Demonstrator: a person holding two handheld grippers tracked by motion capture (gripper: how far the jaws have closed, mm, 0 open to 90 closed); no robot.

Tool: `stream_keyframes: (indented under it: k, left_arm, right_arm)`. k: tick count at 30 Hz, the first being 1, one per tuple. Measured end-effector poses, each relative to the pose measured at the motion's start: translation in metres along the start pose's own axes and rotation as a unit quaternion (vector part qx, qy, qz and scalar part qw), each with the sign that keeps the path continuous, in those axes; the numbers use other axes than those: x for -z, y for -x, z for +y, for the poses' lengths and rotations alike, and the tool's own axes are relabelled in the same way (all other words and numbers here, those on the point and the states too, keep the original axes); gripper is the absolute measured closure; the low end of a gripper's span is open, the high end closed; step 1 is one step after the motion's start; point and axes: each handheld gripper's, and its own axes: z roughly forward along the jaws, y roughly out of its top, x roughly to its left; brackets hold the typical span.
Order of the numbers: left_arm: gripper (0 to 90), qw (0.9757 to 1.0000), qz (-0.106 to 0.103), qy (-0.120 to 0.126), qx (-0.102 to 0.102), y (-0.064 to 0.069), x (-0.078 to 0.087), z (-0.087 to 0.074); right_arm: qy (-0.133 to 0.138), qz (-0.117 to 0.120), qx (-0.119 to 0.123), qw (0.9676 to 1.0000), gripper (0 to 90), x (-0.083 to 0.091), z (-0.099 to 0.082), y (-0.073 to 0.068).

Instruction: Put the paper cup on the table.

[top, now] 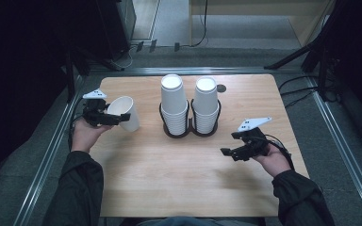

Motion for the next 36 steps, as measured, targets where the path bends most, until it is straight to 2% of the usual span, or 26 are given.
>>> stream_keyframes:
  k: [2, 6, 9, 11, 13, 22, 24, 29, 30, 31, 32, 36]
  left_arm:
    - [16.5, 0.9997, 0.014, -0.005, 0.016, -0.006, -0.004, -0.001]
    - [15.6, 0.9991, 0.037, -0.013, 0.018, -0.013, -0.013, -0.003]
    - [15.0, 0.9979, 0.058, -0.028, 0.001, -0.012, -0.02, -0.005]
    - [14.4, 0.9977, 0.058, -0.035, -0.002, -0.012, -0.024, -0.006]
    - [13.8, 0.9983, 0.044, -0.038, -0.006, -0.012, -0.028, -0.008]
    - [9.5, 0.998, 0.043, -0.04, -0.022, -0.008, -0.029, -0.01]
    - [2.5, 0.998, 0.042, -0.044, -0.019, -0.008, -0.03, -0.01]
    - [0.8, 0.9983, 0.037, -0.042, -0.017, -0.007, -0.029, -0.009]
    - [0.0, 0.9981, 0.043, -0.041, -0.015, -0.007, -0.028, -0.009]
    - [0.0, 0.9976, 0.055, -0.042, -0.007, -0.007, -0.028, -0.008]
    - [0.0, 0.9975, 0.058, -0.042, 0.002, -0.007, -0.027, -0.007]
    - [0.0, 0.9982, 0.045, -0.037, 0.012, -0.009, -0.021, -0.005]
  right_arm:
    - [-0.001, -0.001, -0.001, 1.0, 21.2, 0.0, -0.001, -0.001]
    - [-0.003, -0.003, 0.001, 1.0, 21.2, 0.001, -0.004, -0.002]
    - [-0.004, -0.008, -0.004, 1.0, 21.1, 0.002, -0.005, -0.001]
    - [-0.004, -0.01, -0.007, 0.9999, 21.1, 0.002, -0.005, 0.0]
    - [-0.003, -0.011, -0.006, 0.9999, 21.2, 0.003, -0.006, 0.0]
    - [-0.003, -0.008, -0.004, 1.0, 21.2, 0.002, -0.005, 0.0]
    - [-0.009, -0.009, 0.001, 0.9999, 21.1, 0.001, -0.005, 0.0]
    - [-0.013, -0.008, 0.003, 0.9999, 21.1, 0.0, -0.005, -0.001]
    - [-0.013, -0.008, 0.003, 0.9999, 21.2, 0.0, -0.005, -0.001]
    - [-0.013, -0.009, 0.004, 0.9999, 21.1, 0.001, -0.005, 0.0]
    - [-0.013, -0.009, 0.003, 0.9999, 21.1, 0.001, -0.005, 0.0]
    - [-0.014, -0.01, 0.004, 0.9999, 21.1, 0.001, -0.005, 0.0]
